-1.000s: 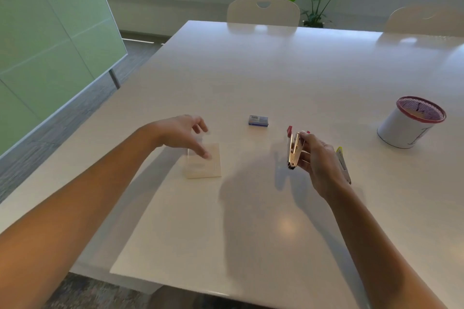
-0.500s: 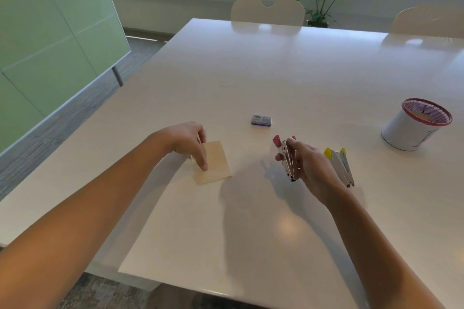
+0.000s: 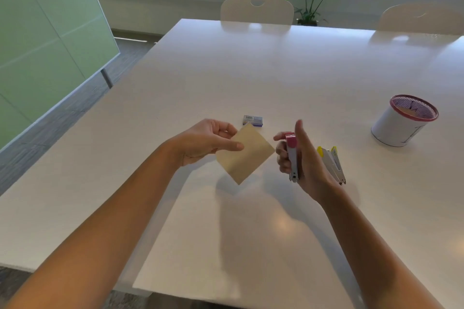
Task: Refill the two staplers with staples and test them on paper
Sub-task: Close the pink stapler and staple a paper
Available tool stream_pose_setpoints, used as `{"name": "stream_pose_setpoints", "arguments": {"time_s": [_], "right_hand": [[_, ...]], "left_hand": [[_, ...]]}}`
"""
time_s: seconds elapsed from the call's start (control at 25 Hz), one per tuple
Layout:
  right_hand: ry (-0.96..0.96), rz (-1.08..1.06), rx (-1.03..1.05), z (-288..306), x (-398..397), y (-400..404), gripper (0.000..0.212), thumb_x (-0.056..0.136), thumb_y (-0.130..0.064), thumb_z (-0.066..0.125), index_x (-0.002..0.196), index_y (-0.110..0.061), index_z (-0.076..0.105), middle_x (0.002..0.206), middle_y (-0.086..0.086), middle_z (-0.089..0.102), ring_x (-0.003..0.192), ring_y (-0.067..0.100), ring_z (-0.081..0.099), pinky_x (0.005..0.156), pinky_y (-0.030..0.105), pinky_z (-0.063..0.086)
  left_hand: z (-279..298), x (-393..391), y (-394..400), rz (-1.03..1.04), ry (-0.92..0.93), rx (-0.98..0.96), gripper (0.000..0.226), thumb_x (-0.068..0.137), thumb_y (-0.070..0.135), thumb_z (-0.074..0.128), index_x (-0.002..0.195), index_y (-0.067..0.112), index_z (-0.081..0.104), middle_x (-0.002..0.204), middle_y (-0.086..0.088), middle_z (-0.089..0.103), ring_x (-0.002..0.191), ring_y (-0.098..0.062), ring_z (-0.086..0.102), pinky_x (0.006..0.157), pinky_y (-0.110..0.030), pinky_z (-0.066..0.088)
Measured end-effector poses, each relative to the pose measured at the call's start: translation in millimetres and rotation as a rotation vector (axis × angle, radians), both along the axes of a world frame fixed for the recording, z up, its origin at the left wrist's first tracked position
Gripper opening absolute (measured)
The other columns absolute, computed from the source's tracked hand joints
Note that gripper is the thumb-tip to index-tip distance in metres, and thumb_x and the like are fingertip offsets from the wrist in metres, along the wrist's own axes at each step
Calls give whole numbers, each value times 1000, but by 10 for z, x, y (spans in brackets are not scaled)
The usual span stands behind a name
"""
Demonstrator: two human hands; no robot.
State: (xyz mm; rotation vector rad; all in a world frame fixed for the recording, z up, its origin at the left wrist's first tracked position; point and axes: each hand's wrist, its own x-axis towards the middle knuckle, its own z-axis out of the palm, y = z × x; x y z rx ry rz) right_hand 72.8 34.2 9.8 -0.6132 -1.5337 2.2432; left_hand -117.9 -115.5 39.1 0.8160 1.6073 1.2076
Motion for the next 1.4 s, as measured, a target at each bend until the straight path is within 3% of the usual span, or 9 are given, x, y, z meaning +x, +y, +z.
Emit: {"name": "stream_pose_setpoints", "arguments": {"time_s": [0.2,0.32,0.44,0.64,0.8,0.96,1.08,1.24,1.4], "right_hand": [[-8,-56,260,-75,34,19,44,68,-43,86,100,-21,66,71,1,47,53,8,35,48,27,22],[69,-90,271,-113,22,10,35,74,-25,84,103,-18,67,69,-1,56,56,10,41,52,27,31],[111,-124,246,-105,10,16,23,80,-17,79,101,-23,71,80,4,63,74,21,47,66,36,37],[114,-170,308,-111,44,58,24,81,-15,80,99,-25,67,69,0,56,60,16,43,51,22,34],[171,-163,437,-65,28,36,23,83,-7,77,84,-27,66,69,-8,62,56,6,50,48,19,37],[222,-164,736,-86,25,28,44,77,20,65,80,-23,70,93,-3,74,90,15,69,75,25,52],[210,-195,948,-124,37,29,51,66,34,53,79,-13,70,95,-1,72,95,19,68,78,25,52],[235,-226,1099,-83,77,1,47,62,30,55,79,-10,72,97,1,71,93,11,68,73,16,50],[206,-240,1236,-73,104,-22,40,66,25,60,84,-7,75,99,-1,69,89,9,67,67,15,48]], "left_hand": [[24,259,166,70,-135,70,26,82,21,78,102,10,65,95,-7,75,81,-18,70,62,-23,55],[15,378,222,120,-186,82,27,89,19,72,111,6,63,98,-11,76,88,-23,73,71,-31,62],[-10,502,258,191,-396,82,27,92,12,67,116,-2,67,106,-19,75,93,-28,74,75,-37,63],[7,571,257,249,-579,14,12,97,5,57,103,-3,65,93,-21,77,82,-29,77,66,-36,63],[75,551,233,282,-620,-4,15,97,1,54,107,-6,63,92,-22,76,79,-29,77,65,-37,63],[92,535,224,303,-624,-18,28,94,4,43,105,-11,63,88,-24,75,77,-31,76,73,-42,63],[119,535,215,296,-631,-9,37,94,19,53,114,-10,63,101,-27,73,84,-33,76,73,-40,63],[129,574,191,251,-537,34,35,82,11,74,112,-4,67,100,-23,75,84,-28,77,70,-33,63],[128,594,177,201,-449,21,27,83,0,71,108,-9,68,104,-23,75,88,-26,76,73,-28,62]]}}
